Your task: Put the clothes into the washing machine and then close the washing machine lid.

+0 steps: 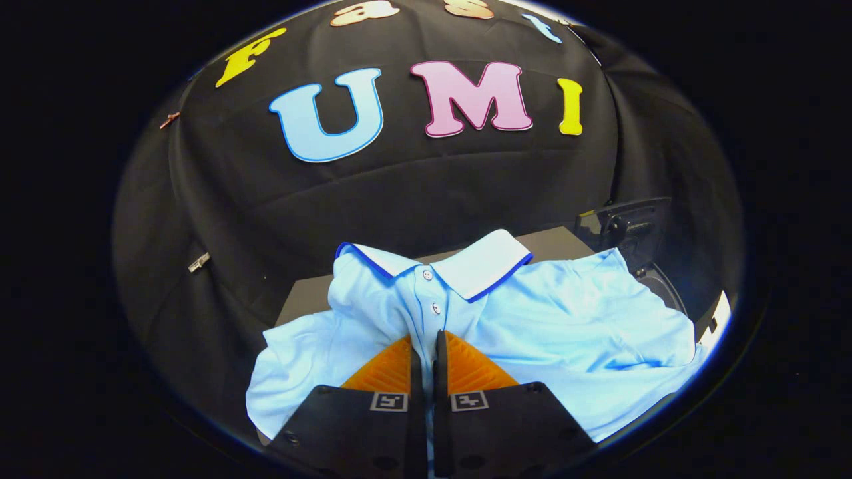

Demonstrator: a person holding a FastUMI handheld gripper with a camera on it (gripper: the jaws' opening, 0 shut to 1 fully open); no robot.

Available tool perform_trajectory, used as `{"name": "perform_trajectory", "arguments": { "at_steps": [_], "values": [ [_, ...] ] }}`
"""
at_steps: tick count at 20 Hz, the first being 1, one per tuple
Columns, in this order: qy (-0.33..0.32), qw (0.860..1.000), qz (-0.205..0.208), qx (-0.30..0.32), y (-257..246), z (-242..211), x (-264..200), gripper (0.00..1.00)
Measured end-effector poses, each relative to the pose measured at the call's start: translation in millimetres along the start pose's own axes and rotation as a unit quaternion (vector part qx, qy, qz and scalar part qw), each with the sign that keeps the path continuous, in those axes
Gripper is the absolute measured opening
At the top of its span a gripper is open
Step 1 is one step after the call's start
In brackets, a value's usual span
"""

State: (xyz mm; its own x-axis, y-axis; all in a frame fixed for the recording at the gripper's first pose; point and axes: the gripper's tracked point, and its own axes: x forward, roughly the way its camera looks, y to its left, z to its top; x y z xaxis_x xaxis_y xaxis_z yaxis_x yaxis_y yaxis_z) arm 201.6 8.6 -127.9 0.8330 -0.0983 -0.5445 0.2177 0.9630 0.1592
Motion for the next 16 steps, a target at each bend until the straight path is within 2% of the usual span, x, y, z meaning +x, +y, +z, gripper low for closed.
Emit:
{"name": "perform_trajectory", "arguments": {
  "at_steps": [3,10,12,16],
  "values": [
    [-0.01,1.0,0.008,-0.017,3,9,-12,0.09],
    [-0.092,0.995,0.029,-0.035,10,65,-65,0.09],
    [-0.123,0.99,0.039,-0.05,13,80,-83,0.09],
    [-0.207,0.973,0.057,-0.083,18,121,-138,0.08]
  ]
}}
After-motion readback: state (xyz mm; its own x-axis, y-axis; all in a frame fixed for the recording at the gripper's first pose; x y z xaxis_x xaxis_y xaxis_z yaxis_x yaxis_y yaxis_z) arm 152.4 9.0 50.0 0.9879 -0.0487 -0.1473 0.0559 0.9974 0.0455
